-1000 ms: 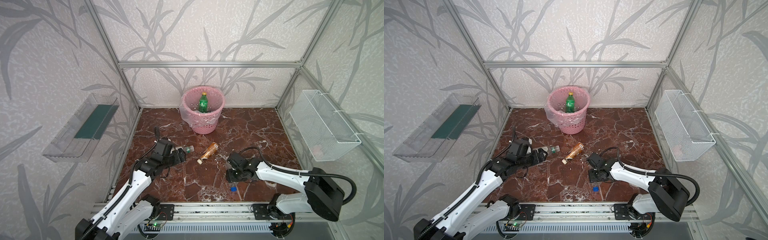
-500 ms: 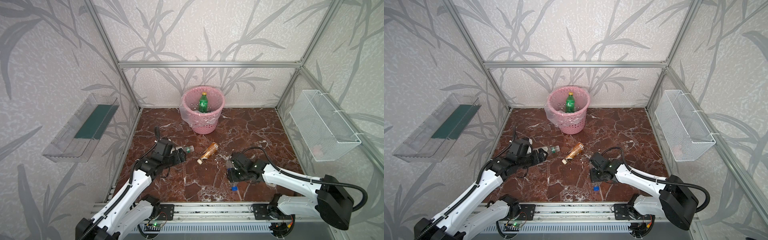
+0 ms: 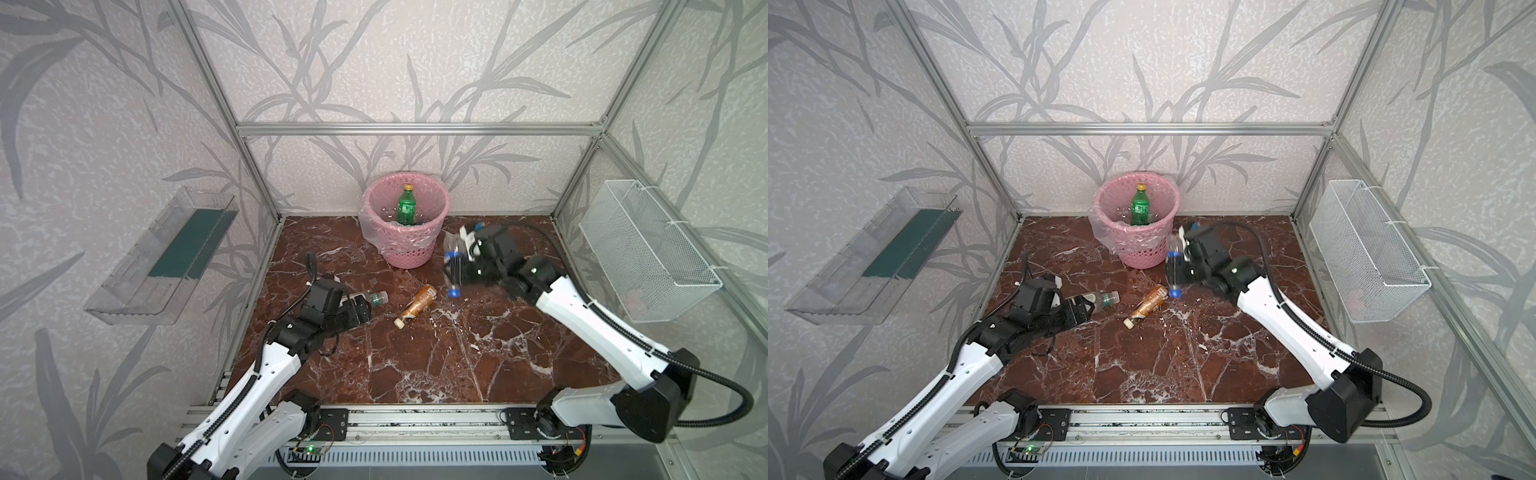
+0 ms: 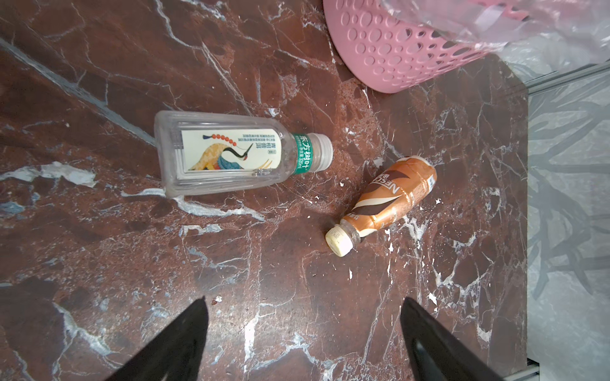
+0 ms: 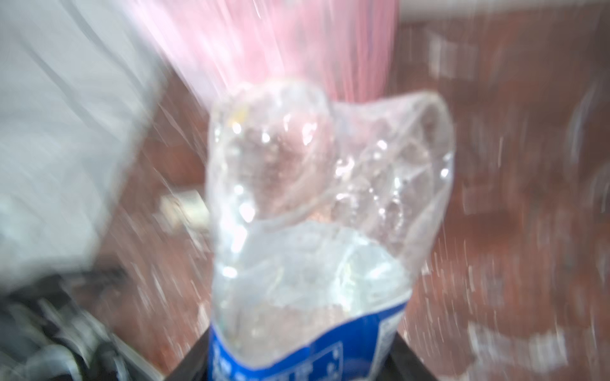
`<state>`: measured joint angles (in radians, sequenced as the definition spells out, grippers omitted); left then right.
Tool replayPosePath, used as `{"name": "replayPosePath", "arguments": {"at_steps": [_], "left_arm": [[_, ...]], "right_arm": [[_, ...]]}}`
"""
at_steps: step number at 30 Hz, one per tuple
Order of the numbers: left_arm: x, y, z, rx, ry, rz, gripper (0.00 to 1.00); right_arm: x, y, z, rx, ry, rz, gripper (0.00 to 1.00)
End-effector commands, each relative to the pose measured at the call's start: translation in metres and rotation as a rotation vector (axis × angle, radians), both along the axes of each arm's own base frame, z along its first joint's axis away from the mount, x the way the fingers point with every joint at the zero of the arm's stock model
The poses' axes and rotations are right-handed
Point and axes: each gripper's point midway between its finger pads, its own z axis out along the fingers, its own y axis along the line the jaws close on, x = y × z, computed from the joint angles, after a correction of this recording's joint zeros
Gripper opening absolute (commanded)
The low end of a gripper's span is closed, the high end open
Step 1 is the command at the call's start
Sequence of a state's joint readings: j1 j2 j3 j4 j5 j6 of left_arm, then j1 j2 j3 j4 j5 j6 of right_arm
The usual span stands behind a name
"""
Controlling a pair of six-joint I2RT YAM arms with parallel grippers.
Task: Throw the plastic bottles in the bin
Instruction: 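Carry the blue-label bottle with the right gripper over the bin and release, then bring the right gripper back down beside the remaining bottles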
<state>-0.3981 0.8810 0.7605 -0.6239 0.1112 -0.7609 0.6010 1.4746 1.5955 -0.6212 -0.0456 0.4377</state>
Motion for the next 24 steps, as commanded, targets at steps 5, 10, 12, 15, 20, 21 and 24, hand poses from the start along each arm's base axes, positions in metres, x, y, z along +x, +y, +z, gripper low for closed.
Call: {"name": "replayPosePath", "arguments": {"at_steps": [5, 10, 12, 15, 20, 21, 24], "left_arm": [[0.006, 0.005, 0.046, -0.009, -0.088, 0.029, 0.91], [0.003, 0.010, 0.044, 0.003, -0.103, 0.038, 0.91], [0.002, 0.010, 0.039, 0.006, -0.092, 0.037, 0.91], [0.002, 0.010, 0.030, 0.004, -0.081, 0.042, 0.91], [0.002, 0.010, 0.013, 0.008, -0.051, 0.040, 0.91], [0.002, 0.010, 0.011, 0.013, -0.045, 0.039, 0.91], [0.005, 0.010, 0.006, 0.023, -0.037, 0.038, 0.91]], "right_arm": [[0.084, 0.025, 0.084, 0.001, -0.118, -0.029, 0.92], [0.077, 0.019, 0.085, -0.027, -0.110, -0.043, 0.97], [0.068, 0.014, 0.073, -0.032, -0.101, -0.045, 0.97], [0.049, 0.002, 0.040, 0.018, -0.109, -0.066, 0.94], [0.007, -0.021, -0.045, -0.022, 0.047, -0.074, 0.91], [-0.002, -0.024, -0.061, -0.021, 0.078, -0.075, 0.90], [-0.026, -0.031, -0.104, -0.029, 0.164, -0.070, 0.88]]}}
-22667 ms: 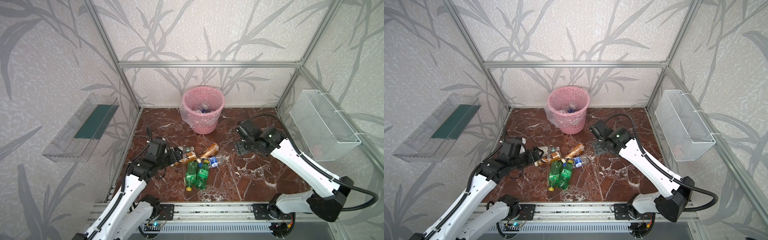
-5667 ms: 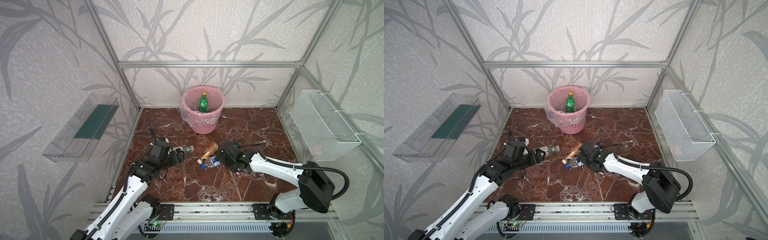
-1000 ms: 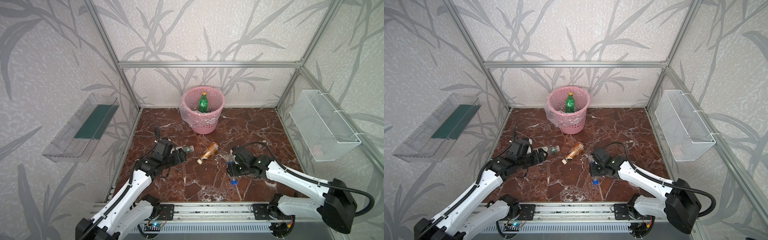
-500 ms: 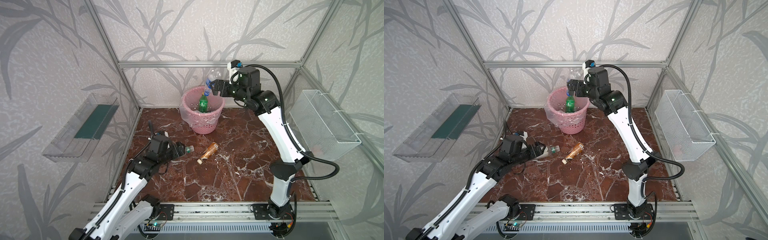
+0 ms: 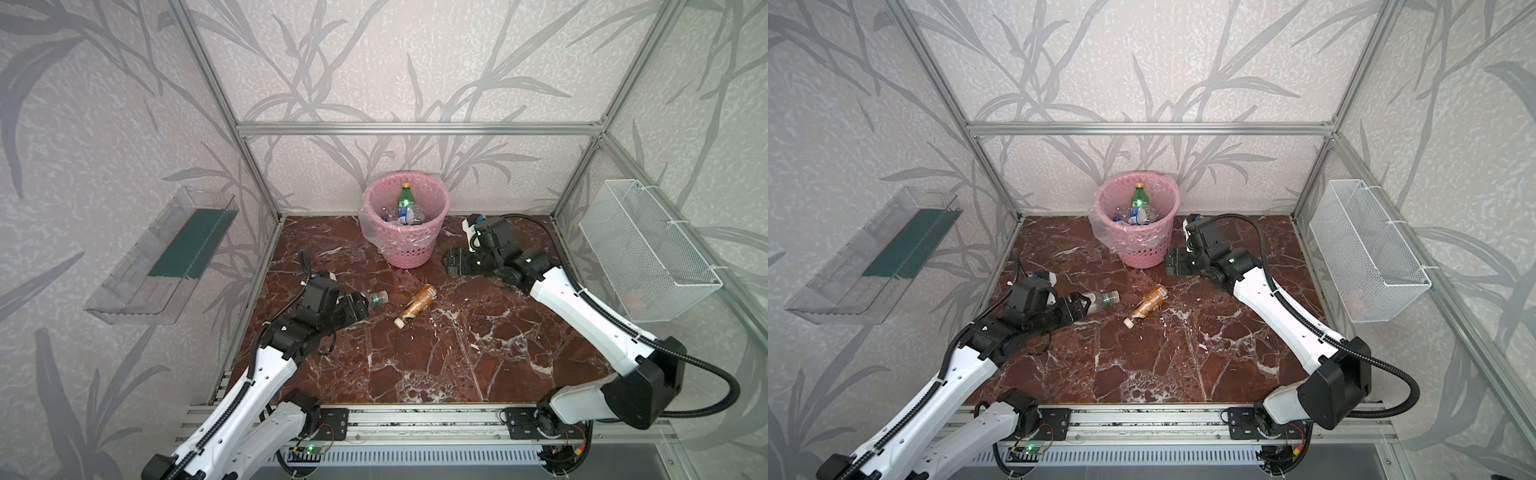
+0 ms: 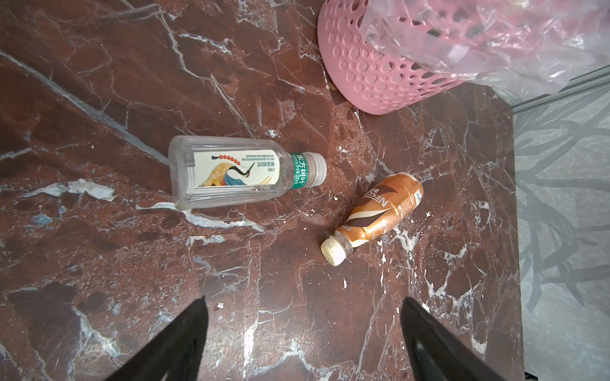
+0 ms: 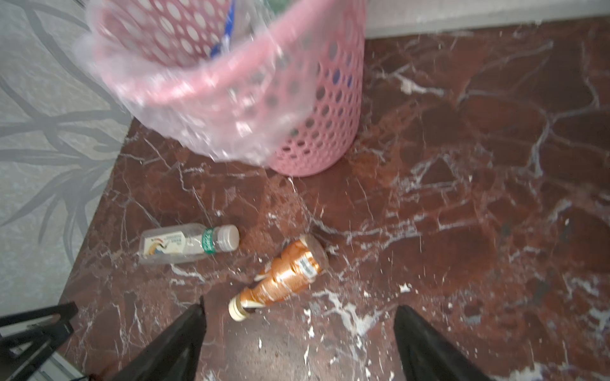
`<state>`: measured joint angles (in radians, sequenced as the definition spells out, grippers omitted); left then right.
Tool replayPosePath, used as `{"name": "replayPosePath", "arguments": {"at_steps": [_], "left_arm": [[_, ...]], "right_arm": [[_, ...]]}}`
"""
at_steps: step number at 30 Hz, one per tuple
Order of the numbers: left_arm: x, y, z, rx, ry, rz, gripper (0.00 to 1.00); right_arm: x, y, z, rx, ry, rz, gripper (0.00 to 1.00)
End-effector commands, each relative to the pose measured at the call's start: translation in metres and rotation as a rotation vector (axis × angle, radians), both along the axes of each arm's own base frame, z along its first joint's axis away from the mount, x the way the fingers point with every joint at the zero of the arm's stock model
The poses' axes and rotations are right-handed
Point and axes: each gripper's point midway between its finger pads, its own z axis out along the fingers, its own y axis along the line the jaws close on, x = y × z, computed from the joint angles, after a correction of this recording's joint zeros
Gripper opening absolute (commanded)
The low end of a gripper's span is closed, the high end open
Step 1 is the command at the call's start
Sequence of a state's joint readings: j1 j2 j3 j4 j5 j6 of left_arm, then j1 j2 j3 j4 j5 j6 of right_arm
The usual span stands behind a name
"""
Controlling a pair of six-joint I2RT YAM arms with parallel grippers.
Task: Throw the plastic bottles in the bin
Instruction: 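Bring the right gripper back down beside the remaining bottles, then lower the left gripper onto the clear crane-label bottle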
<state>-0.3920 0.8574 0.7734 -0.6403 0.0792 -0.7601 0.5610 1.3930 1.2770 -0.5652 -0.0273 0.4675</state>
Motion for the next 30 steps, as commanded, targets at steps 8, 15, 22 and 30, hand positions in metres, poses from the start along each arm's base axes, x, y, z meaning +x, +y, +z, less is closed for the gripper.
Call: {"name": "replayPosePath", "arguments": {"at_steps": [8, 15, 22, 30], "left_arm": [[0.013, 0.002, -0.007, 0.056, -0.004, -0.009, 0.91], [0.025, 0.013, -0.002, 0.224, -0.022, -0.060, 0.90], [0.036, 0.015, -0.008, 0.343, 0.001, -0.145, 0.91], [0.049, 0.014, -0.021, 0.395, 0.041, -0.192, 0.92]], "right_arm": [[-0.055, 0.002, -0.077, 0.077, 0.142, 0.003, 0.86], [-0.081, 0.019, -0.107, 0.074, 0.194, 0.068, 0.86], [-0.095, 0.026, -0.116, 0.099, 0.225, 0.091, 0.85], [-0.104, 0.026, -0.118, 0.120, 0.215, 0.125, 0.84]]}}
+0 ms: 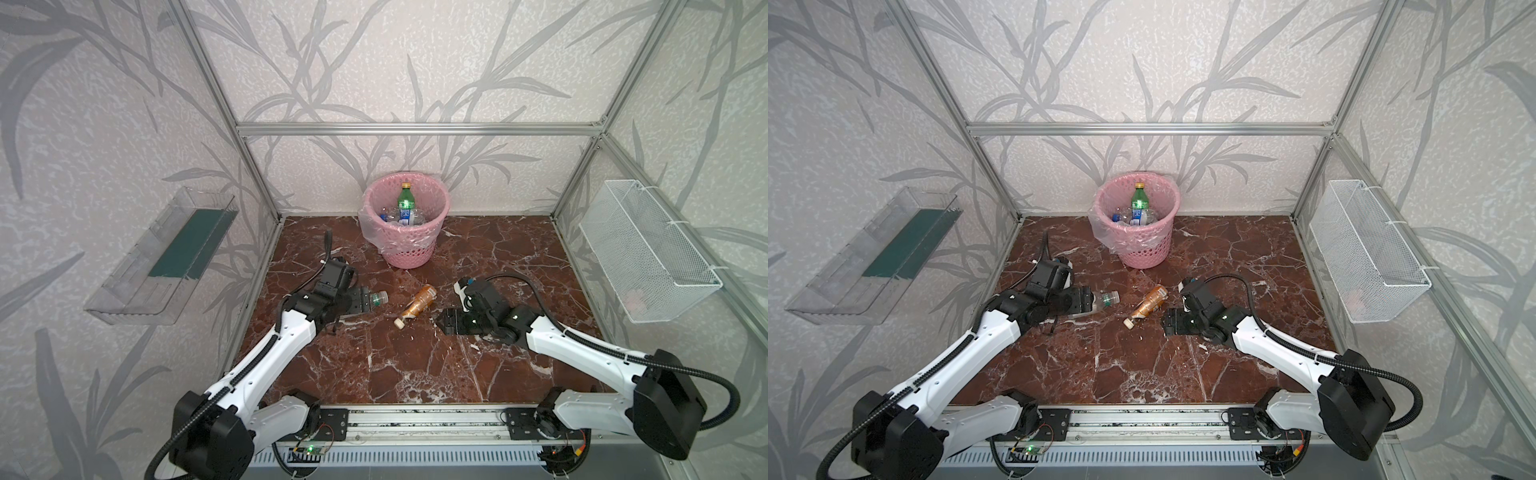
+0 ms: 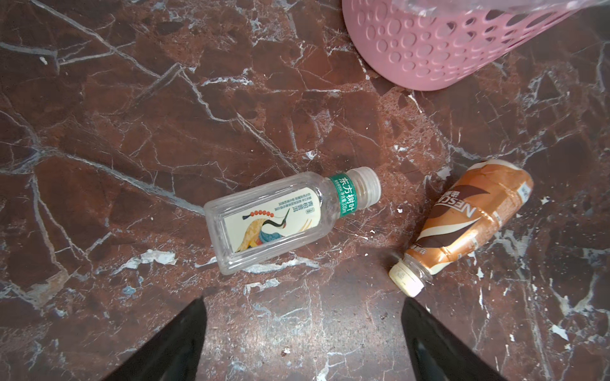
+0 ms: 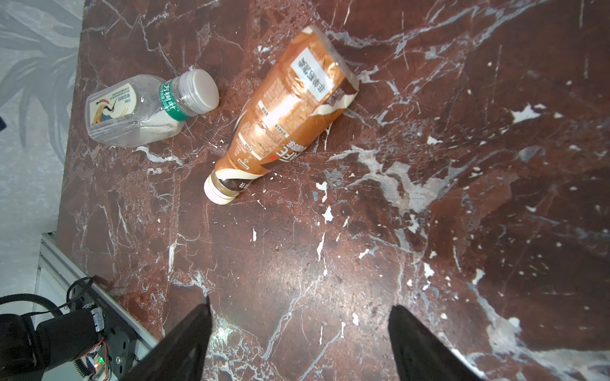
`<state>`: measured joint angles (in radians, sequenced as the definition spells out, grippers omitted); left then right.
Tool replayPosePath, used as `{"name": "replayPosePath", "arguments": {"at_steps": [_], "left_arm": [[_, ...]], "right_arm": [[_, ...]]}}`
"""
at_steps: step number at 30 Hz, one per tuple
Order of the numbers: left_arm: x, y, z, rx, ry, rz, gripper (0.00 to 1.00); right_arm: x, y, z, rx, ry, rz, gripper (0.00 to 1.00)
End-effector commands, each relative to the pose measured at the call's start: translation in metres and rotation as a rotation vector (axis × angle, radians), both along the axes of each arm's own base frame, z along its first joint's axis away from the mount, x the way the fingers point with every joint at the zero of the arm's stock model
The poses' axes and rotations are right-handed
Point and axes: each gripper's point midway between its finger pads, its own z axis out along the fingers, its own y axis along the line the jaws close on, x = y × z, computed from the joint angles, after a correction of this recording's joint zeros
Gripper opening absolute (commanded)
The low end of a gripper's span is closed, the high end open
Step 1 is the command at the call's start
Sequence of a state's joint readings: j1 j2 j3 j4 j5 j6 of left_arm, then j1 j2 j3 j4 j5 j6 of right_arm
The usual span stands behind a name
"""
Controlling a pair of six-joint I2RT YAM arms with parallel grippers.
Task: Throw the plastic bottles in the bin
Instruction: 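Lower the left gripper onto the clear crane-label bottle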
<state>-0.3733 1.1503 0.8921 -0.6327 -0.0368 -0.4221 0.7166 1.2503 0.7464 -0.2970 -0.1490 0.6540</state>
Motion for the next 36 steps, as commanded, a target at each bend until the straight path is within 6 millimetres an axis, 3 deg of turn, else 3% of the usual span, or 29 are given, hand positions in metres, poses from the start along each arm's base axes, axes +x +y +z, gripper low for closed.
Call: {"name": "replayPosePath", "arguments": {"at_steps": [1, 16, 36], "left_arm": [[0.008, 0.004, 0.005, 0.050, -0.008, -0.027, 0.93], [0.030, 0.013, -0.018, 0.160, 0.149, -0.042, 0.95], [0.052, 0.005, -0.051, 0.126, 0.239, -0.051, 0.96]], "right_arm": [[-0.003, 0.004, 0.007, 0.032, -0.022, 0.022, 0.84], [-0.009, 0.001, 0.007, 0.048, -0.033, 0.030, 0.83], [-0.014, -0.006, 0.007, 0.047, -0.048, 0.021, 0.82]]}}
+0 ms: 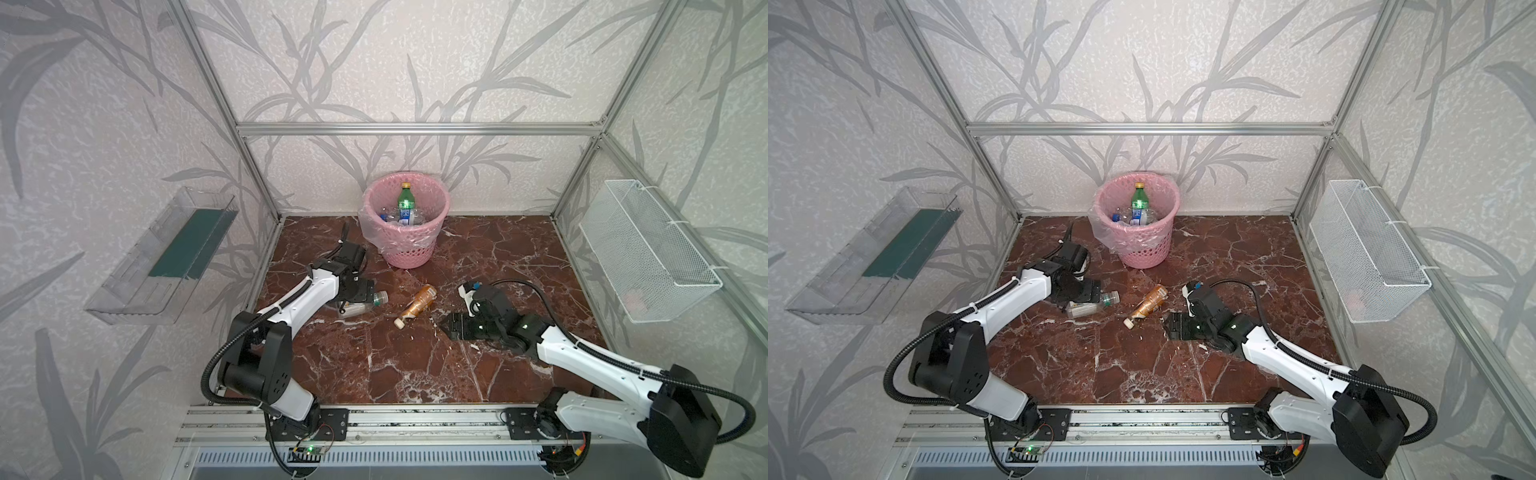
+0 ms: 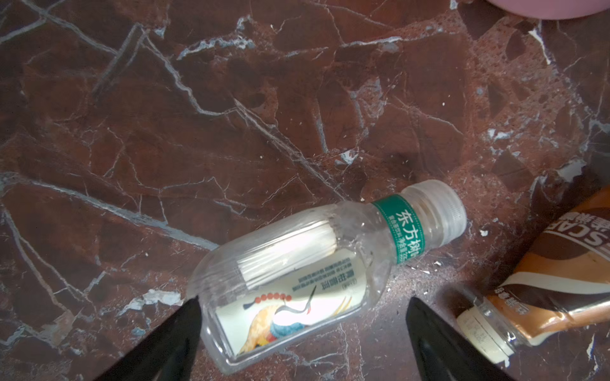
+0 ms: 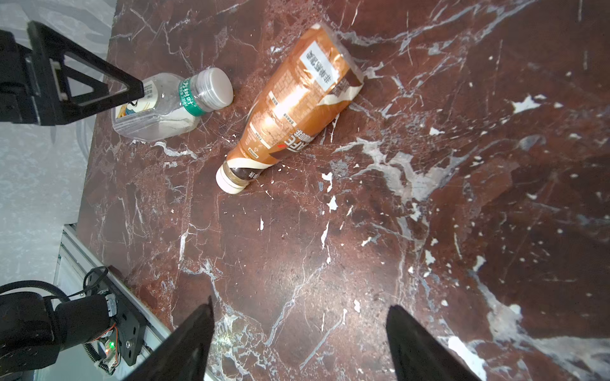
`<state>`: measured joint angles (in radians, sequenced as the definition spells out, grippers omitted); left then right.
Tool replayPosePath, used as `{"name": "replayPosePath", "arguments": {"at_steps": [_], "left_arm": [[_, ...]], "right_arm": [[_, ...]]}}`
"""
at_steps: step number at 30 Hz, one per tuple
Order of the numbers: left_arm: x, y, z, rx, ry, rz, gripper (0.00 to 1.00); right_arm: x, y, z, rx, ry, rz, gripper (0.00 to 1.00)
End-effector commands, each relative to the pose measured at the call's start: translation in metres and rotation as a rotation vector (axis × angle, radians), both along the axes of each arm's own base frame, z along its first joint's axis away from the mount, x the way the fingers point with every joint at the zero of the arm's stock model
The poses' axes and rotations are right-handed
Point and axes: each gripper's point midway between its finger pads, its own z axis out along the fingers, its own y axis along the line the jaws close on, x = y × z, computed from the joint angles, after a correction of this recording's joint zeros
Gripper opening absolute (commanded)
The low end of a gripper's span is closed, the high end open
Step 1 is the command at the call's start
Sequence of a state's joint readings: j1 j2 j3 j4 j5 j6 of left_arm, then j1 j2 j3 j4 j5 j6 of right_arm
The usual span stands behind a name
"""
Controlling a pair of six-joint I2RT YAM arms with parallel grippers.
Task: Throw the plastic bottles in the bin
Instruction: 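Lower the left gripper onto the clear crane-label bottle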
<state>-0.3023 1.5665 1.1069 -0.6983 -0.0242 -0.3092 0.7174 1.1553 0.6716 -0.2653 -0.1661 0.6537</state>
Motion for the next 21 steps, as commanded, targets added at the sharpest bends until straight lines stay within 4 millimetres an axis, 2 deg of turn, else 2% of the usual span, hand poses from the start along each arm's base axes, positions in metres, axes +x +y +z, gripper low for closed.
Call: {"name": "replayPosePath", "arguments": {"at_steps": [1, 11, 16, 21], "left_arm": [[0.006, -0.002, 0.004, -0.005, -0.002, -0.018, 0.96], [-0.007, -0.005, -0.007, -0.028, 0.066, -0.021, 0.96], [-0.025, -0.012, -0.008, -0.085, 0.091, -0.021, 0.95], [-0.046, -0.020, -0.018, -0.132, 0.122, -0.018, 0.95]], "right_arm": [[-0.002, 0.000, 0.002, 0.004, -0.017, 0.009, 0.82], [-0.001, 0.001, 0.000, 0.005, -0.016, 0.012, 0.82], [-0.001, 0.001, 0.000, 0.005, -0.015, 0.012, 0.81], [0.000, 0.003, -0.002, 0.007, -0.011, 0.014, 0.81]]}}
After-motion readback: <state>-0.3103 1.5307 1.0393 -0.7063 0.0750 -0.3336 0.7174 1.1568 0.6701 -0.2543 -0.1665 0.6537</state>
